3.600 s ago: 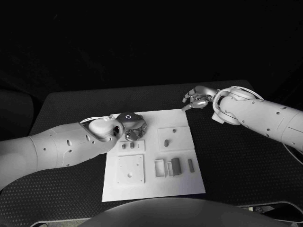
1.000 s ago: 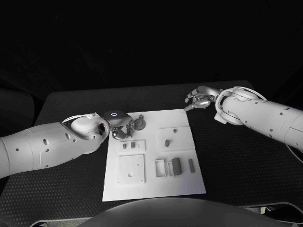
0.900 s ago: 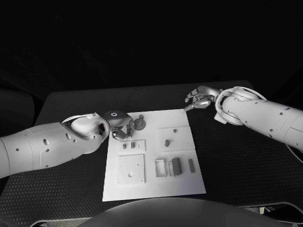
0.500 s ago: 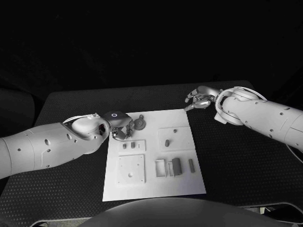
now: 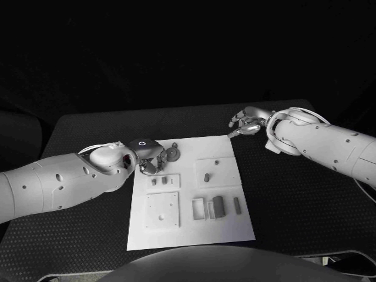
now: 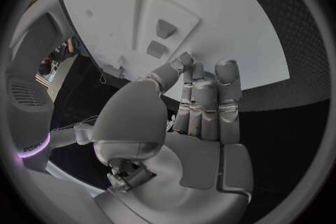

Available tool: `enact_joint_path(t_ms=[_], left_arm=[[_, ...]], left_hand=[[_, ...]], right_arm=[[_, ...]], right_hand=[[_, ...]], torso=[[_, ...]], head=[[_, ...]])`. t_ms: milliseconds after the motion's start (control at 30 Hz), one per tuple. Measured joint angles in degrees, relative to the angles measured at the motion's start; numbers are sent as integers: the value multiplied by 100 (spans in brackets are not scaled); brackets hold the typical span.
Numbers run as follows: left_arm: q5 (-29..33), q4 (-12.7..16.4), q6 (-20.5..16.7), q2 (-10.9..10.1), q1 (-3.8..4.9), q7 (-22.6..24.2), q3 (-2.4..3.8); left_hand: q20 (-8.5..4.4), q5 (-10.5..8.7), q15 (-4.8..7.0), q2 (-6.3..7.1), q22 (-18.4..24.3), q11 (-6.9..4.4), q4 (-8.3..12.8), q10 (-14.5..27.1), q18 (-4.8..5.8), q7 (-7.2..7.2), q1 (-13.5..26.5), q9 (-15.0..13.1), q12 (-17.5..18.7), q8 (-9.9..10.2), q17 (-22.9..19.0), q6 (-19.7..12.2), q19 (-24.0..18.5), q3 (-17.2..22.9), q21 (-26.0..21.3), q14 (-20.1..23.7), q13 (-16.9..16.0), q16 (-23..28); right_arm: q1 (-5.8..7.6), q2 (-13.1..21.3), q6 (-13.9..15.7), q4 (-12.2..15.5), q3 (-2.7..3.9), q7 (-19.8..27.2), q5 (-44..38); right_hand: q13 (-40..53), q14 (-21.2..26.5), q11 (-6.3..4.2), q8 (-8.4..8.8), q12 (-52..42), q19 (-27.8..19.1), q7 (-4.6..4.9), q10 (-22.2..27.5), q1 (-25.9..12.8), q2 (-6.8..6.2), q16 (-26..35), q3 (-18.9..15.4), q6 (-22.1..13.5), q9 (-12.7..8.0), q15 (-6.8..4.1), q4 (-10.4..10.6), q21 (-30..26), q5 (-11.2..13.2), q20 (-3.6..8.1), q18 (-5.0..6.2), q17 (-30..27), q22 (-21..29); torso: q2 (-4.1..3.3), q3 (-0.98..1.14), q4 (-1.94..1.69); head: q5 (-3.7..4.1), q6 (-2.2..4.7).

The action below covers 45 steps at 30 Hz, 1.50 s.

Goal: Assemble the parts on the task board

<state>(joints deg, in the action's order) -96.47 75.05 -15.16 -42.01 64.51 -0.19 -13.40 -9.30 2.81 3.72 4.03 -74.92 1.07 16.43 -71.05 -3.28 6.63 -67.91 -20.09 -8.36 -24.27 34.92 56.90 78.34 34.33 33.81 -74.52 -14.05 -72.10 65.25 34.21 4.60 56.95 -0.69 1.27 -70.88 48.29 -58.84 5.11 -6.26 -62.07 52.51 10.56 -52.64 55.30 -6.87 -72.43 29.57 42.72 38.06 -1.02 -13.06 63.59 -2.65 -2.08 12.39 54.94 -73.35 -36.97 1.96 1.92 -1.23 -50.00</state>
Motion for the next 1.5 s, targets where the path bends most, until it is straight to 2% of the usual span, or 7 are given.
enact_joint_path(t_ms=[300, 933, 1500], left_arm=[[3, -10, 9, 18, -1, 2, 1], [9, -160, 45, 129, -50, 20, 9], [9, -188, 63, 135, -64, 20, 4]], left_hand=[[0, -1, 0, 40, 1, -45, 0, -114, 19, 21, 39, 4, 21, 17, -5, 22, 0, -1, 0, 0, -7, 0], [2, -22, 1, 65, 1, -37, 1, -219, 22, 11, -9, -13, 21, -14, -10, 32, 0, -1, 0, 0, -29, 0], [5, -22, 1, 53, -2, -35, 2, -219, 22, 17, 3, 3, 22, -1, -23, 14, -15, -2, -22, 0, -31, 0]], right_arm=[[0, -2, 0, -1, 0, 0, 0], [0, -19, 0, -8, 0, 1, 0], [0, -16, 0, -9, 0, 2, 0]], right_hand=[[-6, 1, 0, 0, 0, 0, 0, 0, 0, 0, 0, 0, 0, 0, 1, 0, 0, 0, 0, 0, 0, 0], [-6, 9, 0, 0, 0, 16, 1, 0, 0, 0, -23, 0, -1, -5, 9, 0, 0, 0, 13, 0, 0, -1], [-5, 11, 0, 0, 0, 14, 2, 0, 0, 0, -23, 0, -2, -5, 11, 0, 0, 0, 10, 0, 1, -1]], torso=[[0, -1, -7], [-2, -8, -1], [1, 3, 3]], head=[[4, 0], [1, 0], [14, 0]])
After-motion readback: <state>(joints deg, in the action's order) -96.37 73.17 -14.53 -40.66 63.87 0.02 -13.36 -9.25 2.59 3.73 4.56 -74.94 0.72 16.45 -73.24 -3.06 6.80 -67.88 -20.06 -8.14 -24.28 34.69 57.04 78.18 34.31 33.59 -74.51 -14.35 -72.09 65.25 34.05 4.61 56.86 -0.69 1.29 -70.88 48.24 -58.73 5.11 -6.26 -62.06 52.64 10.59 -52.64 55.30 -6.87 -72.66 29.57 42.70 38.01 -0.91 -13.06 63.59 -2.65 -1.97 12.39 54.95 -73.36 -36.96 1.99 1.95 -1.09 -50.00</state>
